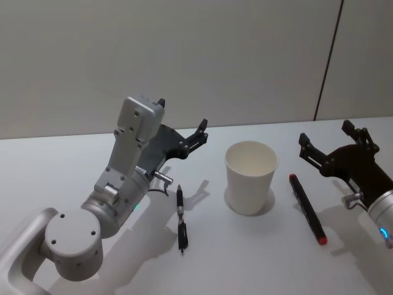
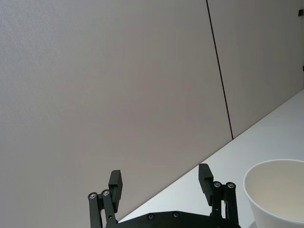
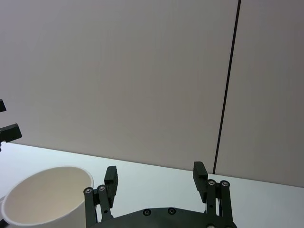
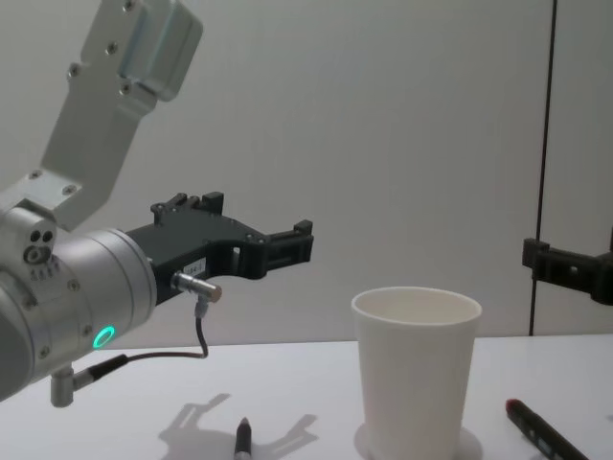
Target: Place the pen into the pen holder.
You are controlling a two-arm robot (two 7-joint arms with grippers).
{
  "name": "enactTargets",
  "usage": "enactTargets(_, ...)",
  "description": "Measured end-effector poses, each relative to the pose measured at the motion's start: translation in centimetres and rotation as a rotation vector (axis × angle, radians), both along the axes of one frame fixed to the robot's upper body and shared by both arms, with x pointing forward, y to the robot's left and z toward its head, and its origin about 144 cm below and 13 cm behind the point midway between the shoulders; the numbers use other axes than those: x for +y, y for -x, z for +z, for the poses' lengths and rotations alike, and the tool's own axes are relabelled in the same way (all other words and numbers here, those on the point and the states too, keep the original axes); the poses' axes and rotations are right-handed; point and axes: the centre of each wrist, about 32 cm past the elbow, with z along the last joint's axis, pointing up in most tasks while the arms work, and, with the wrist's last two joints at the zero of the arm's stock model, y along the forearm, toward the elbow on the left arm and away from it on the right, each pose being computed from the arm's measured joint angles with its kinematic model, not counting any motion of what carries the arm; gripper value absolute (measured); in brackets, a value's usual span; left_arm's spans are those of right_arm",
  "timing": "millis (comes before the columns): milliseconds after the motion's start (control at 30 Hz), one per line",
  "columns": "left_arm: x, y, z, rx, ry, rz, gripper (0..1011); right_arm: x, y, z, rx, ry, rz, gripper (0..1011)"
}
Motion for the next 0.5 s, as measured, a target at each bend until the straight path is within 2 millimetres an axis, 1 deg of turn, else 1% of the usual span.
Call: enactTargets(500,0.00,0.00,0.00,0.000,0.000,0.000,1001,0.00,0.00,0.00,0.000,0.000,0.000,1001)
